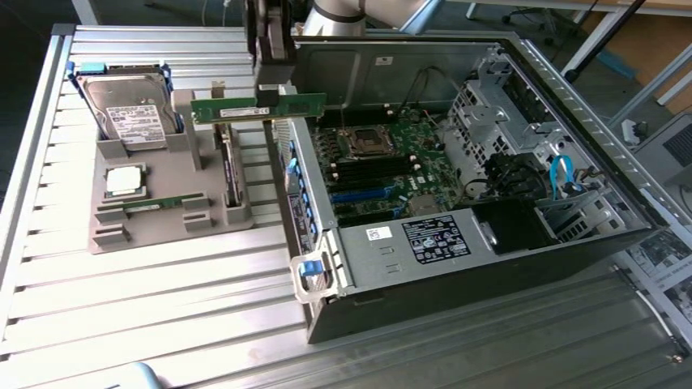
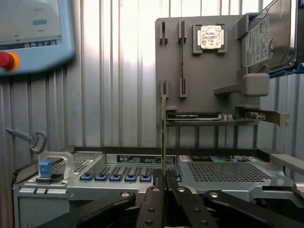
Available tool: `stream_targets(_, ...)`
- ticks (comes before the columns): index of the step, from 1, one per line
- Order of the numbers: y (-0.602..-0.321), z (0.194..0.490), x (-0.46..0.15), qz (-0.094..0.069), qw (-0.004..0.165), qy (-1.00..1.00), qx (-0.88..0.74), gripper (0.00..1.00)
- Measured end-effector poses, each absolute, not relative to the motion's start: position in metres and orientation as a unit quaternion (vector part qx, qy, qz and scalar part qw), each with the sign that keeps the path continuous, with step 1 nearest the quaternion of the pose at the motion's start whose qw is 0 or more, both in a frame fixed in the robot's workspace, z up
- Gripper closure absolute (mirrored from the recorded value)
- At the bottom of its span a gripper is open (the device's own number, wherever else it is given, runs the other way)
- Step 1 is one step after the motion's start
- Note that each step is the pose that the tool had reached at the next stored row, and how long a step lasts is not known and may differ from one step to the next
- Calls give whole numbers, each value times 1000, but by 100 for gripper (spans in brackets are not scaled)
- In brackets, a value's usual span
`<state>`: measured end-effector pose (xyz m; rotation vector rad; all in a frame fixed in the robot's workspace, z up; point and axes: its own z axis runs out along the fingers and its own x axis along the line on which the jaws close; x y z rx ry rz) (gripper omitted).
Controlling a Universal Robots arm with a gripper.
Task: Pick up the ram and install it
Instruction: 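Pick up the ram and move it above insertion slot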
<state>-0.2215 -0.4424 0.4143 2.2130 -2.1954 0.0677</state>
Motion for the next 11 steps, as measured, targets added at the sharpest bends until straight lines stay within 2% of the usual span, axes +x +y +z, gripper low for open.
stream_targets(11,-442,414,-204,22,12,-704,710,88)
